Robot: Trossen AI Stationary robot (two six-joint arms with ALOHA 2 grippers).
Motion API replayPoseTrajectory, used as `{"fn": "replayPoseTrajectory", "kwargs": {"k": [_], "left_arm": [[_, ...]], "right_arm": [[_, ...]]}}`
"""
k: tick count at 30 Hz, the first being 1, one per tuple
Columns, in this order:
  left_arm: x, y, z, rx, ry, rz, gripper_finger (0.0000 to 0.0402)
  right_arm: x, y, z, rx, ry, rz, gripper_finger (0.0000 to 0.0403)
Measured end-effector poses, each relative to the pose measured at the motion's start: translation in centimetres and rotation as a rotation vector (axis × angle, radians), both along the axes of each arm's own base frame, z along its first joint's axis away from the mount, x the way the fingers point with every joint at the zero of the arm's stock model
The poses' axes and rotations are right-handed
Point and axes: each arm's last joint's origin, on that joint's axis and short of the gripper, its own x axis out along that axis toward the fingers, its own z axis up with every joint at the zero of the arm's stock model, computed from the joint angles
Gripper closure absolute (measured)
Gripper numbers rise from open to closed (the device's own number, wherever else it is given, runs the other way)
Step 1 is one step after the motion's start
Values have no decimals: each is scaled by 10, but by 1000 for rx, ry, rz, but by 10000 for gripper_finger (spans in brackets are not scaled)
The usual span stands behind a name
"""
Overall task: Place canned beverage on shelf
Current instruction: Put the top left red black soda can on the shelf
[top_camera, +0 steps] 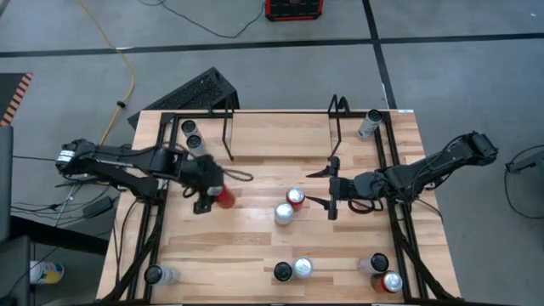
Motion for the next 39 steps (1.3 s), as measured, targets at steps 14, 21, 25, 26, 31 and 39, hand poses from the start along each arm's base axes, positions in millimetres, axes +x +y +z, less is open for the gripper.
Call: {"fn": "replayPoseTrajectory", "kwargs": {"k": [14, 21, 25, 26, 31, 39], "left_arm": [[132, 78, 58, 276, 111, -209, 118], [143, 150, 38, 276, 201, -103, 117], [134, 186, 28, 244, 235, -15, 117], [133, 192, 26, 237, 234, -2, 117], [122, 215, 20, 200, 235, 50, 116], [116, 231, 13, 175, 243, 76, 116]], "right_arm": [[0, 0, 0, 9, -2, -3, 81], [0, 0, 0, 10, -4, -3, 81], [0, 0, 0, 1, -2, -2, 81], [0, -1, 0, 0, 0, -3, 81], [0, -1, 0, -1, 1, -2, 81], [0, -1, 0, -1, 1, -2, 81]]}}
